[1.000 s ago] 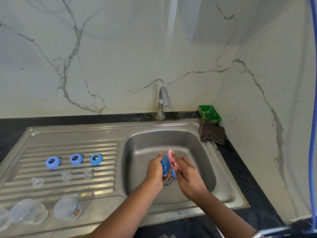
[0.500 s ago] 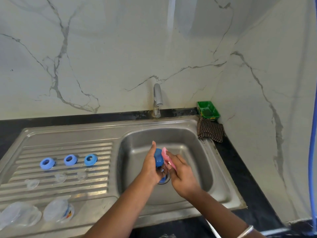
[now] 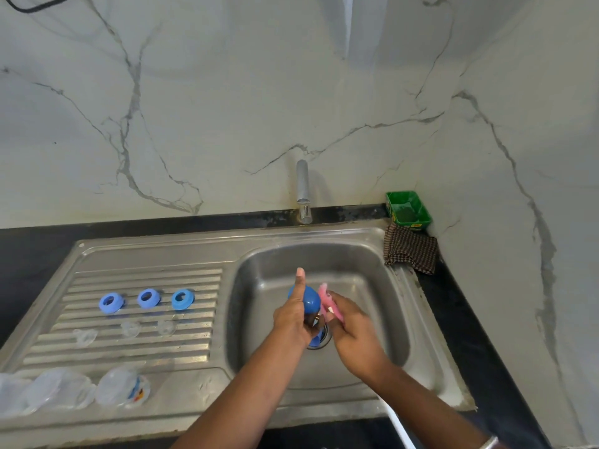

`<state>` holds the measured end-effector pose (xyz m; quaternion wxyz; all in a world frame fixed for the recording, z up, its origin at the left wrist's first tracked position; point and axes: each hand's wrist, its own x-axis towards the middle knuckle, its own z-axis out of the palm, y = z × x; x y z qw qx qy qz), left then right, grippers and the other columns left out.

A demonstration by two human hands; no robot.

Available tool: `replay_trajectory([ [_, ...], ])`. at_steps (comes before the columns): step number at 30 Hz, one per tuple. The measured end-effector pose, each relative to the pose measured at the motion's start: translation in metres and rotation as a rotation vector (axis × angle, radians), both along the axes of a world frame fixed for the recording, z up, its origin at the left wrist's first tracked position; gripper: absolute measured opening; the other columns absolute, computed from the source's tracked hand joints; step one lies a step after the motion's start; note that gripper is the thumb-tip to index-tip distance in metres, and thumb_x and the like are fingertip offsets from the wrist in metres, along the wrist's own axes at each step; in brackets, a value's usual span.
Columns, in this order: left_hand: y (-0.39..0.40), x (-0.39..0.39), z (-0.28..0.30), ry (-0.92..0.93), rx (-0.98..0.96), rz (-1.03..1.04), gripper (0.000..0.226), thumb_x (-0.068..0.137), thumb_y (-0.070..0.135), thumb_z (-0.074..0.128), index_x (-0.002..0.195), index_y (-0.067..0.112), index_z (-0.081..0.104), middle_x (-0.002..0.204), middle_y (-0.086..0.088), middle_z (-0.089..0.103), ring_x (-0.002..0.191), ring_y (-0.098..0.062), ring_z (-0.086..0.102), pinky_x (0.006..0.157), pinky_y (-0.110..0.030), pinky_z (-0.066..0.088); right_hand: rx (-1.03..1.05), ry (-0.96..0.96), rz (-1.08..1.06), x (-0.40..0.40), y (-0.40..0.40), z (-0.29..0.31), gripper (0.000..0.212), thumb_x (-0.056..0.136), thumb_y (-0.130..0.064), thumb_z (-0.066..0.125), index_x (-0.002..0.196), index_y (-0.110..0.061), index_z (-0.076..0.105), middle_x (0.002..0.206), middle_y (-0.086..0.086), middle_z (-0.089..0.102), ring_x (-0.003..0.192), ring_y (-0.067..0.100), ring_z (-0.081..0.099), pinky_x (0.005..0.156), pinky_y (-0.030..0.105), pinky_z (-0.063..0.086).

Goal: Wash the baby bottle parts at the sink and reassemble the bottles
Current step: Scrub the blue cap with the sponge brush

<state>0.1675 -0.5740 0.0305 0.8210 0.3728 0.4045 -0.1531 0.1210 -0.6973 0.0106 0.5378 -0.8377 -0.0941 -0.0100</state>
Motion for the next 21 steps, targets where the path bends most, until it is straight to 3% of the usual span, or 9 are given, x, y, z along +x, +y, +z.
replay_trajectory([
  [2, -0.007, -0.003, -0.002, 0.013, -0.033, 0.023, 0.082, 0.069, 0.063, 0.079, 0.123, 0.002, 0.062, 0.113, -0.02, 0.07, 0.092, -0.031, 0.065, 0.09, -0.045, 0.057, -0.059, -0.045, 0.009, 0.003, -0.007, 0.003, 0.045, 0.099, -0.015, 0.052, 0.139, -0.035, 0.054, 0.111, -0.016, 0.06, 0.106, 0.0, 0.06, 0.092, 0.02, 0.048],
  [4, -0.015, -0.008, -0.001, 0.041, -0.049, 0.016, 0.07, 0.082, 0.066, 0.065, 0.117, 0.006, 0.064, 0.104, -0.016, 0.069, 0.091, -0.029, 0.065, 0.077, -0.041, 0.058, -0.149, -0.065, 0.053, 0.007, -0.01, 0.01, 0.049, 0.098, -0.017, 0.05, 0.145, -0.033, 0.048, 0.112, -0.009, 0.057, 0.101, 0.005, 0.06, 0.086, 0.026, 0.052],
  [7, -0.026, -0.009, 0.003, 0.083, -0.073, 0.012, 0.057, 0.091, 0.069, 0.047, 0.094, 0.013, 0.059, 0.081, -0.01, 0.062, 0.078, -0.025, 0.062, 0.068, -0.034, 0.052, -0.306, -0.125, 0.156, 0.006, -0.014, 0.019, 0.051, 0.098, -0.024, 0.045, 0.148, -0.035, 0.044, 0.116, -0.009, 0.052, 0.096, 0.015, 0.061, 0.075, 0.04, 0.055],
  [10, -0.029, -0.006, 0.008, 0.127, -0.068, 0.029, 0.057, 0.093, 0.069, 0.043, 0.078, 0.014, 0.048, 0.058, -0.007, 0.051, 0.058, -0.02, 0.055, 0.053, -0.023, 0.047, -0.377, -0.208, 0.257, -0.003, -0.021, 0.016, 0.052, 0.098, -0.025, 0.042, 0.149, -0.037, 0.04, 0.118, -0.01, 0.05, 0.091, 0.018, 0.061, 0.065, 0.041, 0.054],
  [14, -0.031, -0.01, 0.002, 0.103, -0.112, 0.084, 0.055, 0.094, 0.06, 0.051, 0.084, 0.007, 0.058, 0.053, -0.01, 0.062, 0.042, -0.021, 0.062, 0.044, -0.027, 0.055, -0.363, -0.152, 0.17, 0.005, -0.035, 0.01, 0.053, 0.1, -0.023, 0.045, 0.149, -0.039, 0.037, 0.119, -0.012, 0.049, 0.091, 0.014, 0.061, 0.064, 0.033, 0.052],
  [17, -0.027, -0.011, 0.002, 0.062, -0.067, 0.05, 0.045, 0.096, 0.05, 0.056, 0.079, 0.008, 0.058, 0.051, -0.008, 0.06, 0.039, -0.019, 0.061, 0.039, -0.023, 0.051, -0.413, -0.166, 0.26, 0.008, -0.035, 0.011, 0.056, 0.098, -0.029, 0.041, 0.151, -0.041, 0.031, 0.118, -0.012, 0.047, 0.089, 0.012, 0.058, 0.064, 0.035, 0.053],
  [19, -0.018, -0.009, 0.002, 0.031, 0.067, 0.009, 0.031, 0.093, 0.036, 0.065, 0.081, 0.009, 0.059, 0.056, -0.007, 0.061, 0.042, -0.017, 0.059, 0.04, -0.019, 0.047, -0.392, -0.126, 0.28, 0.009, -0.036, 0.007, 0.055, 0.096, -0.031, 0.042, 0.149, -0.044, 0.034, 0.113, -0.013, 0.05, 0.089, 0.013, 0.059, 0.068, 0.038, 0.054],
  [21, -0.007, -0.011, -0.002, 0.003, 0.316, -0.04, 0.03, 0.082, 0.03, 0.08, 0.089, 0.007, 0.061, 0.073, -0.009, 0.065, 0.054, -0.018, 0.058, 0.047, -0.022, 0.045, -0.248, -0.016, 0.235, 0.014, -0.041, 0.0, 0.047, 0.096, -0.029, 0.049, 0.141, -0.043, 0.049, 0.107, -0.012, 0.059, 0.093, 0.011, 0.062, 0.079, 0.04, 0.055],
])
